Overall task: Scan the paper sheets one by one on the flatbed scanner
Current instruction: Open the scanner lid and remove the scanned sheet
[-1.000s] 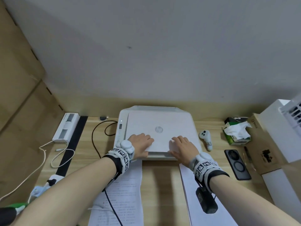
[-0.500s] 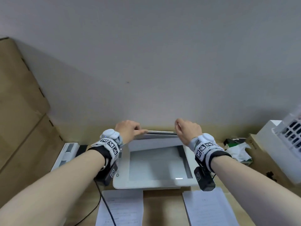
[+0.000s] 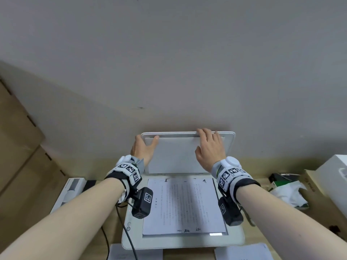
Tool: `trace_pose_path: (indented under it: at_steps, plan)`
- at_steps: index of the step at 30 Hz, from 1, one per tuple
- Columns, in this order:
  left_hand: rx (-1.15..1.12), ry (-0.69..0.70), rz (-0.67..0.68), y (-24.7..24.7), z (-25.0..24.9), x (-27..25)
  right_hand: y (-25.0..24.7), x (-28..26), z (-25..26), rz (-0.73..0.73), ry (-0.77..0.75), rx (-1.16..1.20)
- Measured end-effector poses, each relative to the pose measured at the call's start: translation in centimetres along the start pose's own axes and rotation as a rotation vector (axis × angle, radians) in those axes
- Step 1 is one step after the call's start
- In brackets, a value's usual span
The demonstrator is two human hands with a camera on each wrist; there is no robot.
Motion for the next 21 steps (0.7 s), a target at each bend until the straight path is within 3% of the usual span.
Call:
trace_pose_path:
  at_steps: [7, 12, 15, 19, 21]
  plan:
    - [-0.029, -0.089, 0.13, 2.7, 3.9, 0.2, 3.2, -0.2, -0.2, 0.066, 0.029, 0.068]
    - [-0.041, -0.019, 0.277, 3.8, 4.9, -2.6, 6.9, -3.8, 0.2, 0.188, 0.007, 0.073]
    - [-0.025, -0.002, 0.306, 3.4, 5.7, -5.3, 10.1, -7.9, 1.1, 0.331, -0.005, 0.118]
    - [0.054, -0.07, 0.369, 3.1, 9.2, -9.6, 14.4, -14.6, 3.4, 0.628, -0.076, 0.092]
    - [0.023, -0.113, 0.407, 3.3, 10.2, -11.7, 15.8, -16.8, 4.1, 0.701, -0.13, 0.042]
Point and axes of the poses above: each hand's wrist, its own x-axis towards the middle knuckle, its own y-axis out of the palm, z = x × y, the point moved 9 cm from there along x, towards the middle knuckle, and after that the axes turned 9 degrees about y, right-handed, at the moved point
